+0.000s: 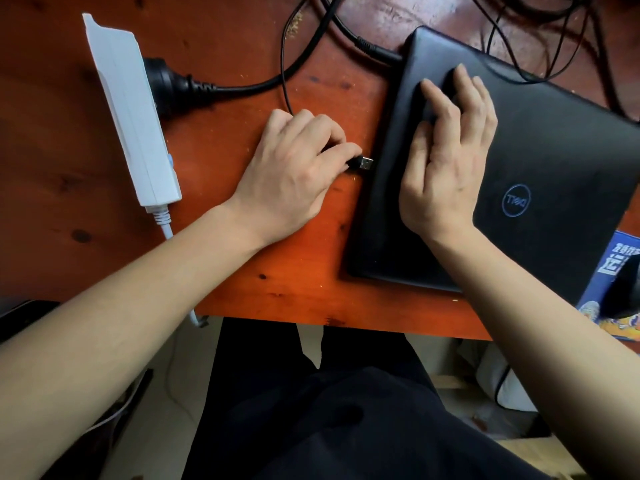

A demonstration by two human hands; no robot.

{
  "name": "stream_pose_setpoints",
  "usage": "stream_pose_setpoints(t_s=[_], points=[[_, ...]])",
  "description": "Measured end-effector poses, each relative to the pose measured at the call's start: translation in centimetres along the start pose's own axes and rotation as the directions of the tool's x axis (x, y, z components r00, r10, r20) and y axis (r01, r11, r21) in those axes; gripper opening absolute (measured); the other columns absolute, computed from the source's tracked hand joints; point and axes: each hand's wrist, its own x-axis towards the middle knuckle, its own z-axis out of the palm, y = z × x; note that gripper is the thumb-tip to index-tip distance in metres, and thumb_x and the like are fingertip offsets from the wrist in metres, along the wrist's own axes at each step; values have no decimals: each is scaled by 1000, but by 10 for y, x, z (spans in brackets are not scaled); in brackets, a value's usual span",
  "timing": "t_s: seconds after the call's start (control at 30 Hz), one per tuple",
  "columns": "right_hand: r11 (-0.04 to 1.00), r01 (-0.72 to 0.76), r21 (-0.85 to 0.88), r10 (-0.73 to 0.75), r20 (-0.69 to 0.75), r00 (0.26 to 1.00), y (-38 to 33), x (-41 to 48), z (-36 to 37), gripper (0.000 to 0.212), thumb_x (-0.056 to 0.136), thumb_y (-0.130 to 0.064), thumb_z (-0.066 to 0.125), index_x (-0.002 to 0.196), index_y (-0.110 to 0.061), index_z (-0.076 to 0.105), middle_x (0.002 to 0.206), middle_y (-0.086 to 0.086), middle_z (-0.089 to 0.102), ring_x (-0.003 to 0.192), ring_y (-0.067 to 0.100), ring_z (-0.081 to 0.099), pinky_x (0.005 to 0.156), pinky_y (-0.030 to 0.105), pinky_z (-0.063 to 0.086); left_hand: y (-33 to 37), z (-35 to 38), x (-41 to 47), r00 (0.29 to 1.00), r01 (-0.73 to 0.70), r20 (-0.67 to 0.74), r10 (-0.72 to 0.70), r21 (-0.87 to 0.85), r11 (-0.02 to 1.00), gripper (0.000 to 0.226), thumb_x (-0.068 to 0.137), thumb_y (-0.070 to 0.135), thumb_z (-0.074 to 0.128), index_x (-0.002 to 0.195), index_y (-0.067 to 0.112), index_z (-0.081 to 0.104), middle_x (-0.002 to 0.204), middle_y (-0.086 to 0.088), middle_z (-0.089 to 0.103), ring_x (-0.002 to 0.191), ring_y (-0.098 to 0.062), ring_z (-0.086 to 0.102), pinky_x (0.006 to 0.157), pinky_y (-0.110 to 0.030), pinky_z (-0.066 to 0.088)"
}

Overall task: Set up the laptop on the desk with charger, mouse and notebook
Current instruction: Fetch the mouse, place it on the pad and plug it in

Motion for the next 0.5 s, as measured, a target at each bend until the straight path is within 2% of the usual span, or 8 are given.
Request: stream_pose_setpoints(t_s=[0.2,0.3,0.5], points=[[1000,-4,5,4,3,1000,-1,0,0,42,97,-6,45,137,-5,57,150,24,42,141,42,36,122,41,24,6,3,3,996,69,-49,-68,6,998,20,101,18,58,112,11,72,95,-8,65,79,-26,56,73,-37,33],[1000,1,4,-1,0,1000,-1,0,1,43,96,-6,45,137,-5,57,150,24,42,141,43,36,121,43,25,6,4,4,996,74,-47,-74,-2,997,19,99,14,59,112,10,72,97,-9,65,81,-26,55,74,-37,33],[1000,9,-4,-9,-7,1000,0,-1,1,43,96,-6,44,137,-4,57,150,24,42,140,43,37,121,43,25,2,5,6,1000,-22,-1,22,-14,1000,21,91,-1,63,109,6,70,99,-12,64,84,-31,56,75,-42,35]])
